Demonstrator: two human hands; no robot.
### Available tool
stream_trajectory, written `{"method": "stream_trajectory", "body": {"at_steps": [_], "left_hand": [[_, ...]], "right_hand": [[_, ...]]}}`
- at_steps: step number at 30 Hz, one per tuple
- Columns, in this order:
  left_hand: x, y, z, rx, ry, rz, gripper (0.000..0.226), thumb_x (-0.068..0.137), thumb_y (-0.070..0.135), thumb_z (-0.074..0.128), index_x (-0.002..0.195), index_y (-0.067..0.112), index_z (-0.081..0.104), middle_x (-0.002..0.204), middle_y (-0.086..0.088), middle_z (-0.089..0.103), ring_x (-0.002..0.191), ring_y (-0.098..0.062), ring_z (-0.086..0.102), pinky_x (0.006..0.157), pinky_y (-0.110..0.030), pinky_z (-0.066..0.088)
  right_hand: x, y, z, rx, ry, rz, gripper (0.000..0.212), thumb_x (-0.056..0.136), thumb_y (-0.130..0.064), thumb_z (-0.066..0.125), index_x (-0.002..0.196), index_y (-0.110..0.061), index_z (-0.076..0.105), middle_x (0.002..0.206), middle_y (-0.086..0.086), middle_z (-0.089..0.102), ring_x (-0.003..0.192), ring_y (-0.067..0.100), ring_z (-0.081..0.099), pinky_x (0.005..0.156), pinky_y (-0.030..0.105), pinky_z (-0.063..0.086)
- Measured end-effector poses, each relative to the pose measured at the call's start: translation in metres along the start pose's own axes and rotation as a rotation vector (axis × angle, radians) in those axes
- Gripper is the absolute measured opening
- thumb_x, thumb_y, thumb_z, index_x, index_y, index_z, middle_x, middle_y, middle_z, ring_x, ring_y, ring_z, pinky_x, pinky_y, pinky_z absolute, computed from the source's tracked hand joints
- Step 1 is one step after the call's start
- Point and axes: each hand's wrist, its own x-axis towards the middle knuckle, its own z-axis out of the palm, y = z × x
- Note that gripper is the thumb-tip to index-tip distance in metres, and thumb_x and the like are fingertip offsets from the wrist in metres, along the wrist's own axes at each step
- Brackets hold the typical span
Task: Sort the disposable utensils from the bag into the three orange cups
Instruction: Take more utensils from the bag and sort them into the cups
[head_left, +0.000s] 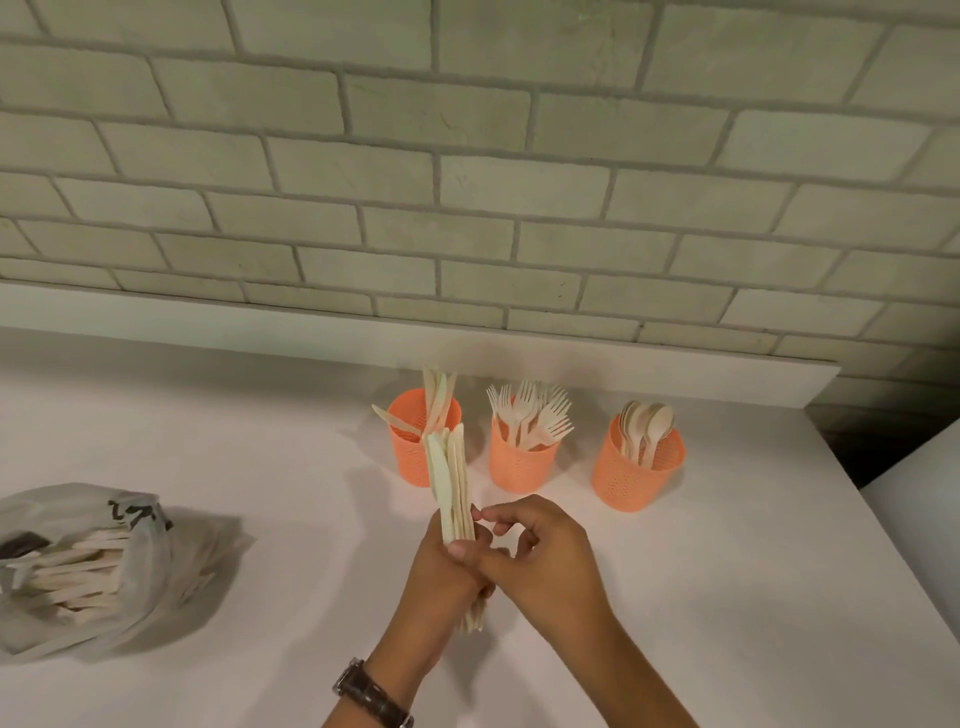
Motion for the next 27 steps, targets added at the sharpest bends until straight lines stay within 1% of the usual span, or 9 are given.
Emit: {"method": "stream_trajectory", "body": {"at_steps": [3, 7, 10, 13, 17, 19, 22, 24, 27], "left_hand": [[-0.004, 0.004, 0.009, -0.054, 0.043, 0.041, 0.01, 0.088, 0.001, 0.05, 0.089, 0.01, 0.045, 0.074, -0.009, 0.051, 0.067, -0.02, 0.054, 0.05, -0.017, 0.051], [-0.008, 0.006, 0.01, -0.075, 0.003, 0.061, 0.018, 0.095, 0.0, 0.04, 0.092, 0.017, 0.044, 0.077, -0.012, 0.054, 0.064, -0.017, 0.058, 0.048, -0.015, 0.051], [-0.008, 0.002, 0.009, -0.049, 0.004, 0.07, 0.023, 0.085, -0.002, 0.055, 0.093, 0.018, 0.044, 0.083, -0.009, 0.056, 0.073, -0.013, 0.059, 0.051, -0.011, 0.05], [-0.006, -0.004, 0.005, 0.06, -0.017, 0.082, 0.045, 0.064, 0.0, 0.063, 0.097, 0.023, 0.043, 0.089, -0.004, 0.058, 0.079, -0.005, 0.061, 0.055, -0.011, 0.05], [-0.01, -0.005, -0.004, 0.026, -0.1, 0.03, 0.064, 0.062, 0.009, 0.057, 0.123, 0.017, 0.039, 0.098, -0.013, 0.059, 0.067, -0.01, 0.062, 0.058, -0.022, 0.051], [-0.012, -0.002, -0.008, -0.088, -0.153, 0.005, 0.06, 0.067, 0.013, 0.053, 0.125, 0.02, 0.04, 0.099, -0.015, 0.058, 0.066, -0.014, 0.061, 0.059, -0.027, 0.052], [-0.012, 0.0, -0.012, -0.219, -0.177, -0.048, 0.048, 0.076, 0.02, 0.048, 0.123, 0.022, 0.047, 0.088, -0.013, 0.064, 0.069, -0.021, 0.065, 0.061, -0.034, 0.054], [-0.011, 0.0, -0.013, -0.189, -0.142, -0.062, 0.032, 0.091, 0.017, 0.043, 0.122, 0.023, 0.05, 0.089, -0.014, 0.069, 0.073, -0.027, 0.068, 0.064, -0.038, 0.056], [-0.014, 0.003, -0.012, -0.114, -0.132, -0.048, 0.032, 0.098, 0.015, 0.034, 0.125, 0.025, 0.048, 0.103, -0.016, 0.069, 0.084, -0.029, 0.069, 0.068, -0.036, 0.056]], "right_hand": [[-0.006, -0.002, 0.002, -0.089, 0.014, -0.028, 0.034, 0.06, -0.04, 0.083, 0.09, -0.032, 0.069, 0.083, -0.012, 0.061, 0.063, -0.009, 0.052, 0.054, 0.008, 0.037], [-0.008, 0.0, 0.005, -0.121, 0.033, -0.021, 0.023, 0.064, -0.037, 0.081, 0.081, -0.027, 0.071, 0.08, -0.01, 0.064, 0.075, -0.007, 0.057, 0.06, 0.01, 0.043], [-0.004, 0.002, 0.006, -0.117, -0.015, 0.018, 0.015, 0.067, -0.034, 0.079, 0.08, -0.027, 0.074, 0.078, -0.01, 0.064, 0.071, -0.006, 0.057, 0.06, 0.009, 0.042], [0.001, 0.002, 0.005, -0.08, -0.072, 0.068, 0.012, 0.069, -0.029, 0.078, 0.08, -0.026, 0.075, 0.074, -0.009, 0.063, 0.064, -0.002, 0.056, 0.058, 0.009, 0.039], [0.007, 0.0, -0.002, 0.168, -0.139, 0.157, 0.004, 0.072, -0.008, 0.075, 0.075, -0.008, 0.076, 0.063, 0.0, 0.066, 0.044, 0.006, 0.054, 0.047, 0.017, 0.044], [0.009, 0.0, -0.008, 0.283, -0.178, 0.193, 0.003, 0.074, -0.004, 0.073, 0.073, -0.001, 0.075, 0.058, 0.005, 0.066, 0.044, 0.014, 0.053, 0.045, 0.021, 0.044], [0.011, 0.002, -0.013, 0.317, -0.225, 0.223, 0.007, 0.076, -0.01, 0.072, 0.077, -0.003, 0.075, 0.056, 0.002, 0.063, 0.046, 0.009, 0.048, 0.049, 0.019, 0.04], [0.011, 0.004, -0.014, 0.364, -0.237, 0.238, 0.007, 0.077, -0.01, 0.071, 0.08, -0.004, 0.074, 0.056, 0.001, 0.063, 0.049, 0.011, 0.05, 0.051, 0.023, 0.041], [0.01, 0.004, -0.014, 0.417, -0.222, 0.237, 0.008, 0.08, -0.008, 0.069, 0.086, -0.007, 0.075, 0.054, -0.004, 0.063, 0.05, 0.012, 0.052, 0.051, 0.026, 0.044]]}}
